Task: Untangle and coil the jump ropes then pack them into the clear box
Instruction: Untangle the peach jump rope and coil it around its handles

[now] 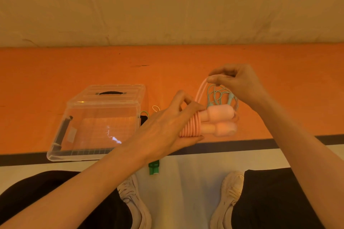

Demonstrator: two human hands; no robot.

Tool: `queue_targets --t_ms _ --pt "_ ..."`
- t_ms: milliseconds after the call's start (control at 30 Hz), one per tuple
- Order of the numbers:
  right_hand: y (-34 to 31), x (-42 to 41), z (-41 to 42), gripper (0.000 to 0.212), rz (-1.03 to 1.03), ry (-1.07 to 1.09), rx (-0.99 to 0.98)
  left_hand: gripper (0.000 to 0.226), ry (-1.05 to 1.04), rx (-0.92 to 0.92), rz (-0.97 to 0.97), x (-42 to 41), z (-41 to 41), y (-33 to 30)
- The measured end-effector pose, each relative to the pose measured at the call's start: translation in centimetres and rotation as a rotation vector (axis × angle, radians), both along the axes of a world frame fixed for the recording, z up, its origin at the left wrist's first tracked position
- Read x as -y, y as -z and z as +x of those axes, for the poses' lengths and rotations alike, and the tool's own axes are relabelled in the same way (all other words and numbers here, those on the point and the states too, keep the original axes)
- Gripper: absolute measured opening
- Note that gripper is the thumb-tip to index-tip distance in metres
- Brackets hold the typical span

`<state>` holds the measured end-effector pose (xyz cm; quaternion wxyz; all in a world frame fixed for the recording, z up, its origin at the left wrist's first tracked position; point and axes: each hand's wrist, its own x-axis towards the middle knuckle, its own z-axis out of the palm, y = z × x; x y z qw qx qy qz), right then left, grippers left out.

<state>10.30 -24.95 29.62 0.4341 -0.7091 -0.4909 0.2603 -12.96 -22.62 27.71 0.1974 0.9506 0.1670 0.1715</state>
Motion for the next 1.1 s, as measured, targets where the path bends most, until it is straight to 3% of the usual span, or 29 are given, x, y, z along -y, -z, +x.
queue_targets --t_ms 200,333,633,767,933,1100 --pt "-0.4 0.8 1.4 0.018 -0.023 0.015 -0.091 0.055 0.004 0.096 -0.059 -0.9 -0.5 -0.7" --pt "-1.0 1.7 2.0 0.014 -0.046 -0.065 -0.143 0.054 -0.102 0.158 -0.090 -1.9 -1.0 -0.7" --pt "0.2 2.0 2.7 0.013 -0.227 -0.055 0.108 0.051 -0.245 0.244 -0.197 -2.1 -1.1 -1.2" --pt "0.9 2.4 1.8 0.008 -0.391 -0.235 0.113 0.054 -0.343 0.243 -0.216 -2.5 -1.1 -0.9" --pt "1.8 3.4 0.1 0.006 -0.559 -0.467 -0.026 0.052 -0.400 0.163 -0.141 -2.5 -1.1 -0.3" --pt "1.1 4.1 -0.4 0.008 -0.579 -0.555 -0.103 0.050 -0.437 0.131 -0.138 -2.8 -0.9 0.1"
